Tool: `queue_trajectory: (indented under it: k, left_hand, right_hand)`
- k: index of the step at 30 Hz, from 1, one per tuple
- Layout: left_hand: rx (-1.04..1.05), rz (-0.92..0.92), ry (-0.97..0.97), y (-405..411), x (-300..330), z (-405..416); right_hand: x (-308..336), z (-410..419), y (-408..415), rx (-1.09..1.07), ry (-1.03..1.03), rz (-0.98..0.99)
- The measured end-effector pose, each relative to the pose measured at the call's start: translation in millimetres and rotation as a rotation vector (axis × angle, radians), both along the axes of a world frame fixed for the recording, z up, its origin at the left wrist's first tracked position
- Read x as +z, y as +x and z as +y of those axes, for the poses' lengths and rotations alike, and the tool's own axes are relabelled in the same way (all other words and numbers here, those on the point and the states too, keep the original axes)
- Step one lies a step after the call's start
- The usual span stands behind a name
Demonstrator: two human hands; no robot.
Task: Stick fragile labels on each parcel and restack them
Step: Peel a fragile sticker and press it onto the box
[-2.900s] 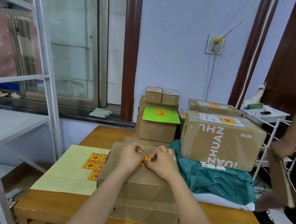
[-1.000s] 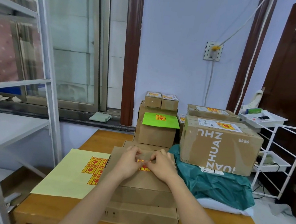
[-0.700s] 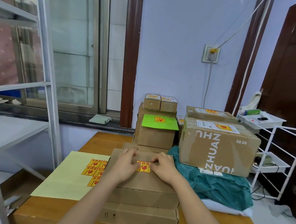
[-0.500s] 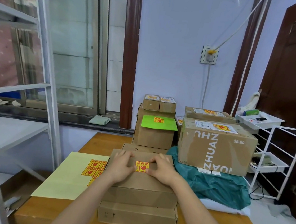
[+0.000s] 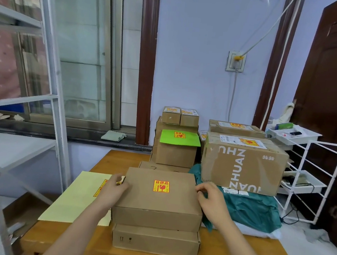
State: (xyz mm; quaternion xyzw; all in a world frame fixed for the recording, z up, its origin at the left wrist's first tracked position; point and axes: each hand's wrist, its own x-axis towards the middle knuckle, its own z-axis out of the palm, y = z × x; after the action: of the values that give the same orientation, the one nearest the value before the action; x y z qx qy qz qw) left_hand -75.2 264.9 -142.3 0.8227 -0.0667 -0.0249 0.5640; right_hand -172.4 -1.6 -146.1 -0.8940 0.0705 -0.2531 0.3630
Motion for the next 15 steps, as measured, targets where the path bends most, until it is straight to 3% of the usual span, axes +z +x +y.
queue_trajectory:
  k: [7,11,15]
  left_hand:
    - [-0.032,0.292,-0.359,-4.6,-17.3,7.5]
    - [-0.038,0.332,-0.492,-11.8,-19.4,9.4]
    - [-0.008,0.294,-0.566,-19.3,-12.3,9.8]
  right_hand:
    - [-24.3,-1.4,-13.8,-0.140,-0.119,-0.003]
    - [-23.7,7.5,-15.7,-0.198,-0.209,0.041]
    - [-18.2,20.9,-15.1,-0.215,-0.169,0.022]
